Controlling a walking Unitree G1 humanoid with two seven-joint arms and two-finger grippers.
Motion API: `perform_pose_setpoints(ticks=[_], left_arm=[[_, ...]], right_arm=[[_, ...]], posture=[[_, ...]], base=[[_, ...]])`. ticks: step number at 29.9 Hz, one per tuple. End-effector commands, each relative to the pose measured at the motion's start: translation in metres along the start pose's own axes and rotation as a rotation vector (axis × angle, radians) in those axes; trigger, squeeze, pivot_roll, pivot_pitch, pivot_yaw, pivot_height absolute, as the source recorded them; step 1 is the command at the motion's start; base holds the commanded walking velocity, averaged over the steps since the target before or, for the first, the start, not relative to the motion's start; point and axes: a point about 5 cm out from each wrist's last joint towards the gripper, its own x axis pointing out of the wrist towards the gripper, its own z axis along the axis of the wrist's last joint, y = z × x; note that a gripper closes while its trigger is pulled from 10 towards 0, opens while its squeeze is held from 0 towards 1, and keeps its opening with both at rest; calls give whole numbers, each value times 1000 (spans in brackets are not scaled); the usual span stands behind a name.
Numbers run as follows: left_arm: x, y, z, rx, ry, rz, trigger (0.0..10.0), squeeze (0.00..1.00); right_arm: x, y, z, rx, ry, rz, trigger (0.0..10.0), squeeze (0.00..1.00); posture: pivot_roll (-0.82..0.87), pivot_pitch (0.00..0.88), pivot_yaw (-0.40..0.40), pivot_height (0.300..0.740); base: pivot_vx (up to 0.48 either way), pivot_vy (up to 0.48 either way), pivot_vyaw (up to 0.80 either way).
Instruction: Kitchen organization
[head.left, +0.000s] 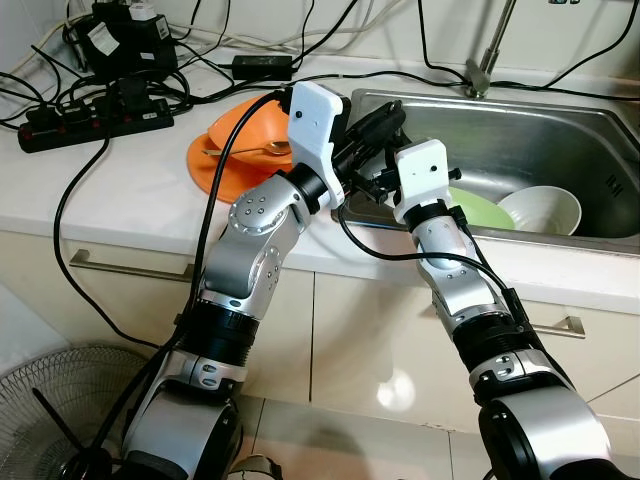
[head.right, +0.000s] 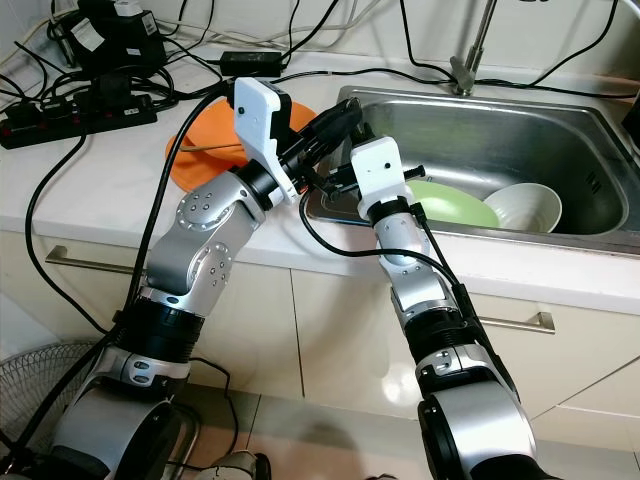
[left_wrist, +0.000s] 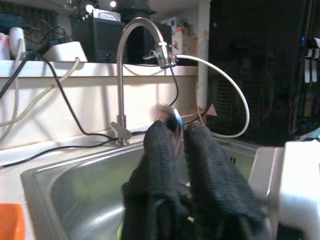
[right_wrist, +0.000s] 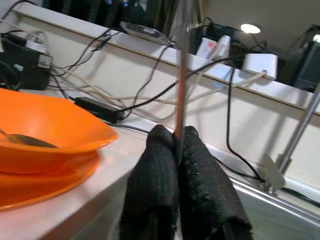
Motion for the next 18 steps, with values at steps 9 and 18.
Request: perform_pose_setpoints(ticks=[9, 18], left_arm=[[-1, 5, 13, -26, -54, 20, 10000, 1000], [-14, 19, 16, -32, -92, 142, 10000, 0]], right_arm=[[0, -8, -2, 6, 5, -31, 0, 0], [10, -30, -1, -26, 34, -82, 4000, 0]], posture=[[124, 25, 31, 740], [131, 22, 23, 740]], base=[[0, 0, 0], [0, 0, 0]])
